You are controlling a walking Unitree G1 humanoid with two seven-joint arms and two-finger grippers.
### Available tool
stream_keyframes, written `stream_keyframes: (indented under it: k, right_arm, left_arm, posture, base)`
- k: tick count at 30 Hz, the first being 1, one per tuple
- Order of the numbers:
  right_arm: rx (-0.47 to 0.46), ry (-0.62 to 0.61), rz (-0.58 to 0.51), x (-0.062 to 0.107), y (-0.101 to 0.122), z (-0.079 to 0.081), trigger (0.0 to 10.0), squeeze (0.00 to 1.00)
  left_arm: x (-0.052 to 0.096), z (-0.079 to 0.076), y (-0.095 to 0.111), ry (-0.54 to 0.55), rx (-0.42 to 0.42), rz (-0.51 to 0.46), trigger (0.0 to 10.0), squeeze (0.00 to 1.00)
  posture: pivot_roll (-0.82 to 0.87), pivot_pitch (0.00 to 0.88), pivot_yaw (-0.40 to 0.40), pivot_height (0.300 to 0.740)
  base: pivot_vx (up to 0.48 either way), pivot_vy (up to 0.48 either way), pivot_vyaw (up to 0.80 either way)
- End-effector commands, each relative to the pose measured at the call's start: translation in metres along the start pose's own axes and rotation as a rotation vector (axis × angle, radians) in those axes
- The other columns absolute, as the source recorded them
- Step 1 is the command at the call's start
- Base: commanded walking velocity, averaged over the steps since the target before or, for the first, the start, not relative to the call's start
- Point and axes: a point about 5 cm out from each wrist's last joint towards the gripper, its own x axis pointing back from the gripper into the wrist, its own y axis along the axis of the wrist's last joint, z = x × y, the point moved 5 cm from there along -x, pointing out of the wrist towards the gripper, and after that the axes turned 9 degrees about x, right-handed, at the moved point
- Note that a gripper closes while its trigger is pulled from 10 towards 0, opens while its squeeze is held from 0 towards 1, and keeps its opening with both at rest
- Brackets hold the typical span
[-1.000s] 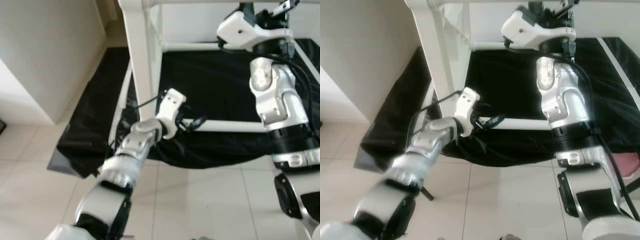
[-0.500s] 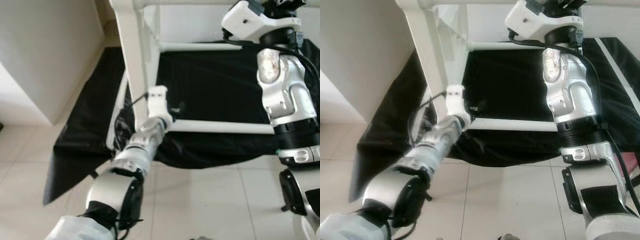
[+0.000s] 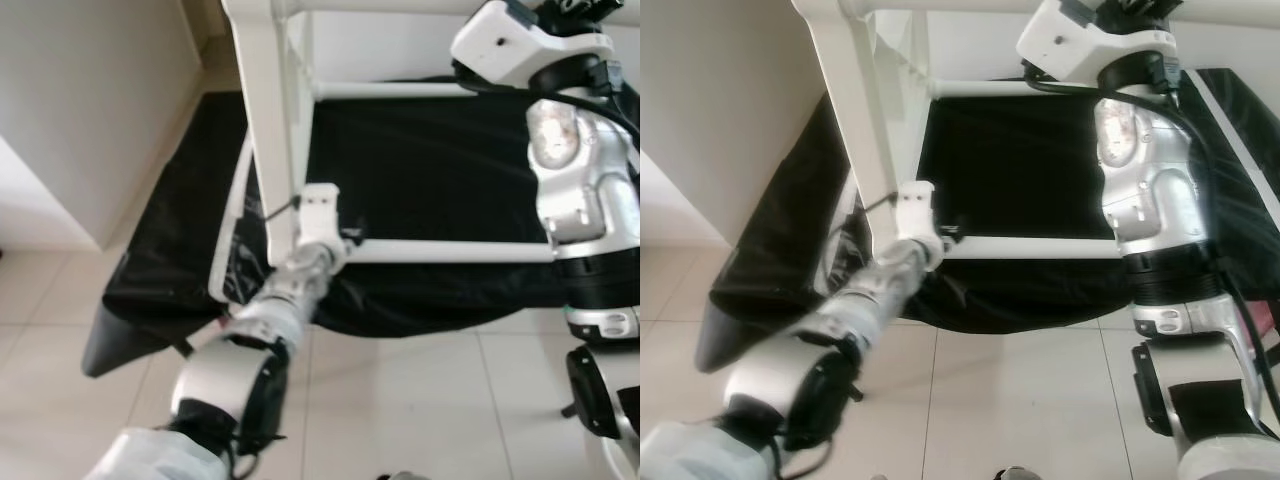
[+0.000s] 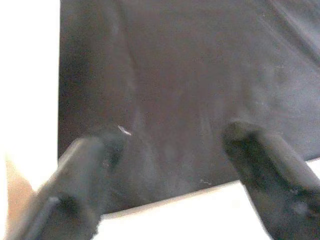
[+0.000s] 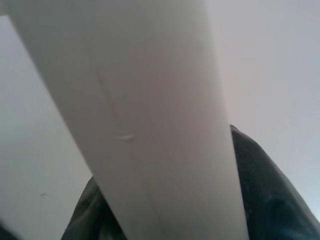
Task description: Building children table
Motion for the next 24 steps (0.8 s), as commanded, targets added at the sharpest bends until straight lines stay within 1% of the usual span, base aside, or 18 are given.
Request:
stream_keyframes:
  k: [1, 2, 4, 5, 6, 7, 9, 10, 11, 12, 14, 15, 16, 17, 18, 21, 23, 24]
  right_arm:
    - [-0.277, -0.142, 0.078, -0.007, -0.021, -0.047, 0.0, 0.00]
    - [-0.277, -0.142, 0.078, -0.007, -0.021, -0.047, 0.0, 0.00]
    - [-0.353, -0.199, 0.129, -0.013, -0.041, -0.073, 0.0, 0.00]
    - [-0.353, -0.199, 0.129, -0.013, -0.041, -0.073, 0.0, 0.00]
    - [-0.383, -0.219, 0.151, -0.015, -0.049, -0.083, 0.0, 0.00]
    - [-0.383, -0.219, 0.151, -0.015, -0.049, -0.083, 0.0, 0.00]
    - [-0.410, -0.238, 0.170, -0.015, -0.057, -0.090, 0.0, 0.00]
    - [-0.470, -0.277, 0.241, -0.011, -0.081, -0.096, 0.0, 0.00]
    - [-0.470, -0.277, 0.241, -0.011, -0.081, -0.096, 0.0, 0.00]
    - [-0.505, -0.295, 0.299, -0.005, -0.099, -0.097, 0.0, 0.00]
    - [-0.509, -0.296, 0.316, -0.004, -0.104, -0.096, 0.0, 0.00]
    - [-0.528, -0.323, 0.420, 0.012, -0.133, -0.087, 0.0, 0.00]
    - [-0.528, -0.323, 0.420, 0.012, -0.133, -0.087, 0.0, 0.00]
    - [-0.546, -0.313, 0.484, 0.028, -0.148, -0.068, 0.0, 0.00]
    - [-0.546, -0.313, 0.484, 0.028, -0.148, -0.068, 0.0, 0.00]
    - [-0.602, -0.279, 0.630, 0.067, -0.173, -0.025, 0.0, 0.00]
    - [-0.602, -0.279, 0.630, 0.067, -0.173, -0.025, 0.0, 0.00]
    - [-0.612, -0.275, 0.662, 0.075, -0.177, -0.017, 0.0, 0.00]
  left_arm:
    - [0.025, 0.088, 0.067, 0.690, -0.079, -0.230, 10.0, 0.00]
    - [0.025, 0.088, 0.067, 0.690, -0.079, -0.230, 10.0, 0.00]
    - [0.039, 0.096, 0.141, 0.801, -0.117, -0.379, 10.0, 0.00]
    - [0.039, 0.096, 0.141, 0.801, -0.117, -0.379, 10.0, 0.00]
    - [0.047, 0.097, 0.166, 0.840, -0.130, -0.429, 10.0, 0.00]
    - [0.047, 0.097, 0.166, 0.840, -0.130, -0.429, 10.0, 0.00]
    - [0.055, 0.094, 0.190, 0.874, -0.136, -0.484, 10.0, 0.00]
    - [0.070, 0.078, 0.240, 0.863, -0.102, -0.626, 10.0, 0.00]
    - [0.070, 0.078, 0.240, 0.863, -0.102, -0.626, 10.0, 0.00]
    - [0.079, 0.061, 0.268, 0.809, -0.084, -0.717, 10.0, 0.00]
    - [0.081, 0.056, 0.274, 0.787, -0.076, -0.734, 10.0, 0.00]
    - [0.087, 0.022, 0.300, 0.652, -0.064, -0.826, 10.0, 0.00]
    - [0.087, 0.022, 0.300, 0.652, -0.064, -0.826, 10.0, 0.00]
    - [0.089, -0.005, 0.312, 0.548, -0.084, -0.871, 10.0, 0.00]
    - [0.089, -0.005, 0.312, 0.548, -0.084, -0.871, 10.0, 0.00]
    - [0.095, -0.057, 0.325, 0.355, -0.113, -0.933, 10.0, 0.00]
    - [0.095, -0.057, 0.325, 0.355, -0.113, -0.933, 10.0, 0.00]
    - [0.094, -0.067, 0.326, 0.308, -0.120, -0.934, 10.0, 0.00]
  posture:
    - [-0.16, 0.116, 0.105, 0.740]
    - [-0.16, 0.116, 0.105, 0.740]
    - [-0.16, 0.115, 0.099, 0.740]
    - [-0.16, 0.115, 0.099, 0.740]
    - [-0.16, 0.116, 0.098, 0.740]
    - [-0.16, 0.116, 0.098, 0.740]
    - [-0.16, 0.113, 0.096, 0.740]
    - [-0.16, 0.110, 0.091, 0.740]
    - [-0.16, 0.110, 0.091, 0.740]
    - [-0.15, 0.107, 0.087, 0.740]
    - [-0.15, 0.107, 0.087, 0.740]
    - [-0.15, 0.104, 0.085, 0.740]
    - [-0.15, 0.104, 0.085, 0.740]
    - [-0.13, 0.103, 0.084, 0.740]
    - [-0.13, 0.103, 0.084, 0.740]
    - [-0.11, 0.107, 0.087, 0.740]
    - [-0.11, 0.107, 0.087, 0.740]
    - [-0.11, 0.107, 0.087, 0.740]
  base:
    - [0.000, 0.000, 0.00]
    - [0.000, 0.000, 0.00]
    - [0.000, 0.000, 0.00]
    - [0.000, 0.000, 0.00]
    - [0.000, 0.000, 0.00]
    - [0.000, 0.000, 0.00]
    - [0.000, 0.000, 0.00]
    - [0.000, 0.000, 0.00]
    - [0.000, 0.000, 0.00]
    - [0.000, 0.000, 0.00]
    - [0.000, 0.000, 0.00]
    - [0.000, 0.000, 0.00]
    - [0.000, 0.000, 0.00]
    - [0.000, 0.000, 0.00]
    - [0.000, 0.000, 0.00]
    - [0.000, 0.000, 0.00]
    - [0.000, 0.000, 0.00]
    - [0.000, 0.000, 0.00]
